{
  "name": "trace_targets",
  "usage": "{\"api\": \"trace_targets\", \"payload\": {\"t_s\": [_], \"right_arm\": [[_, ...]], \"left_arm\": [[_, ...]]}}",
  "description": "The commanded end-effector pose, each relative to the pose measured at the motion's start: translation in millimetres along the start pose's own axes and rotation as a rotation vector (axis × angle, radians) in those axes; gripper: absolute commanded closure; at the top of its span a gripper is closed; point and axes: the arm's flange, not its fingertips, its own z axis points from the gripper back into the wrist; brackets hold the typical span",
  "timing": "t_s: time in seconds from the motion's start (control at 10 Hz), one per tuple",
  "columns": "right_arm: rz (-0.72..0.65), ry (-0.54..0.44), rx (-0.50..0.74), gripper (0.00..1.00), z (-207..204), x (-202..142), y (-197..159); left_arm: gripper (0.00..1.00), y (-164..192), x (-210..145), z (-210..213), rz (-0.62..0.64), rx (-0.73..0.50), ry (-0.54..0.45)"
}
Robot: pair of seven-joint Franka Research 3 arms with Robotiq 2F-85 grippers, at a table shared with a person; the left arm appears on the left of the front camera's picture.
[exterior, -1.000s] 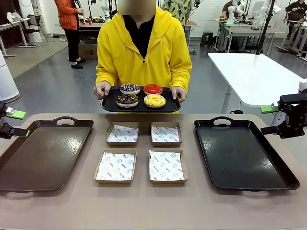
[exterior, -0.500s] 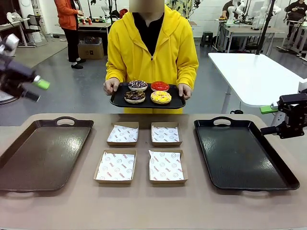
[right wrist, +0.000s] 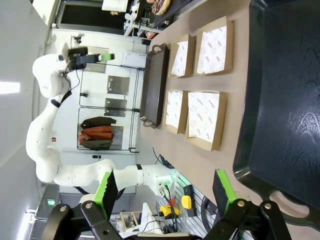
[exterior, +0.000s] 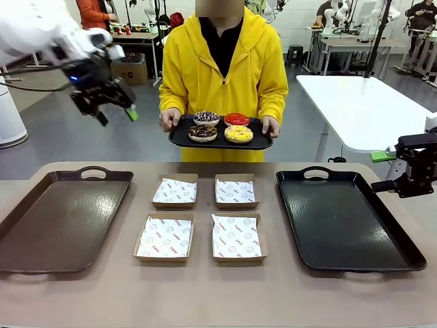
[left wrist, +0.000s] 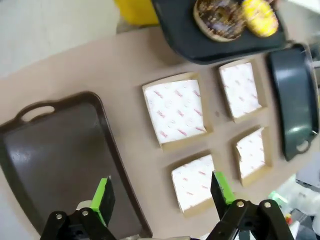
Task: Individually package the donuts and arrange them on the tray.
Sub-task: Pick up one Paper togo box.
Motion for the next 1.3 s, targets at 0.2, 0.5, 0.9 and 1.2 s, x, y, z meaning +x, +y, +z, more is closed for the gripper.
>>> {"api": "trace_targets", "payload": {"t_s": [0.2, 0.5, 0.9, 1.2], "right_arm": [[0.003, -0.008, 0.020, 0.00, -1.5, 2.0, -0.3], [0.003, -0.008, 0.020, 0.00, -1.5, 2.0, -0.3], [0.003, -0.008, 0.020, 0.00, -1.5, 2.0, -0.3], [0.003, -0.008, 0.020, 0.00, -1.5, 2.0, -0.3]], "left_arm": [[0.00, -45.5, 43.7, -91.9, -0.013, 0.165, 0.072], [0.00, -42.5, 39.9, -161.3, -0.007, 0.256, 0.092], [0.00, -40.2, 32.8, -174.1, -0.031, 0.218, 0.130], [0.00, -40.2, 32.8, -174.1, -0.031, 0.218, 0.130]]}}
